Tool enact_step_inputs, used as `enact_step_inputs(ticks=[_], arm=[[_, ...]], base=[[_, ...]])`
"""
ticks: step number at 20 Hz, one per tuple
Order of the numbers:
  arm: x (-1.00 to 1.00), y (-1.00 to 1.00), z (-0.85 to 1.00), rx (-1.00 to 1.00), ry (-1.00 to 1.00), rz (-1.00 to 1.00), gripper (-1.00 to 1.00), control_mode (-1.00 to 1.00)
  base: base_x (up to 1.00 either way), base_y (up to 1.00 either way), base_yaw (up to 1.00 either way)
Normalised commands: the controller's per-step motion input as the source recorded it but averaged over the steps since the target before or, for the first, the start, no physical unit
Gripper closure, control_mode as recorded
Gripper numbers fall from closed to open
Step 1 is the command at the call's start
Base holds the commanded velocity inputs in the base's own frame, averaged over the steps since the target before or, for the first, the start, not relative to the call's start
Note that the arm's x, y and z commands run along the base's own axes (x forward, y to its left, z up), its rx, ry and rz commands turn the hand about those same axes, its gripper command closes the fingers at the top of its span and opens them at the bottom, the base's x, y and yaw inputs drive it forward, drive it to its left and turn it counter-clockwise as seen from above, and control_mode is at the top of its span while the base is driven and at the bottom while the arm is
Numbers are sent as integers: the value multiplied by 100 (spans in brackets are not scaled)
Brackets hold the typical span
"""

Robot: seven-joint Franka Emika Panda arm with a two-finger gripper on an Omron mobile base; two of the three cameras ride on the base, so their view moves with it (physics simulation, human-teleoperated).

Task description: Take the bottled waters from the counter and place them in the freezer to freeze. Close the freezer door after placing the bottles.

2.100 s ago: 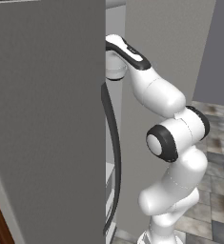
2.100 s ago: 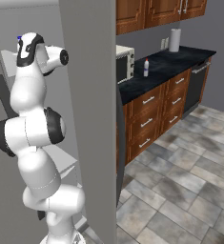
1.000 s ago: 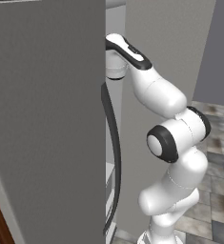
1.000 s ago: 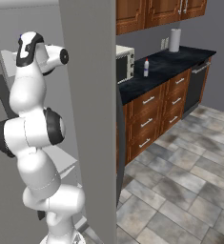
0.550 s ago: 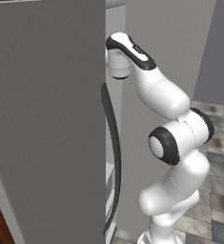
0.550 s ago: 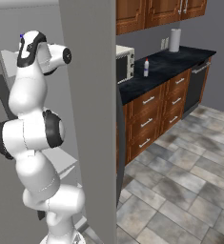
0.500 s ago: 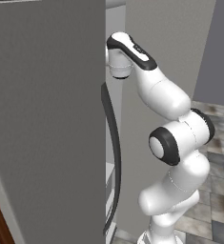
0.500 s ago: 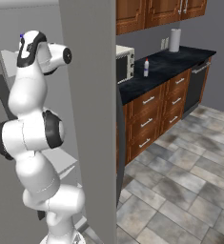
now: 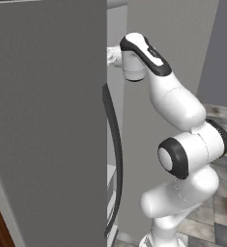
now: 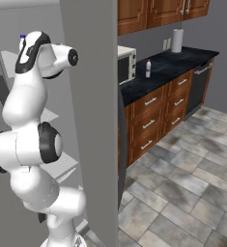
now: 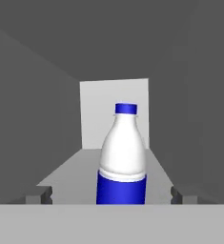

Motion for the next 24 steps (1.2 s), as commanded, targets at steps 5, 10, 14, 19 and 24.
enact_step_inputs(ticks=[5, 10, 14, 19, 24], arm=[[-48, -51, 1, 0, 0, -7, -100, -100], [-78, -58, 6, 0, 0, -6, -100, -100], [-87, -68, 4, -2, 0, -4, -100, -100], [-100, -76, 5, -4, -1, -5, -100, -100], [-100, -68, 0, -21, 0, -5, -100, -100]], base=[[0, 0, 0], [0, 0, 0], [0, 0, 0], [0, 0, 0], [0, 0, 0]])
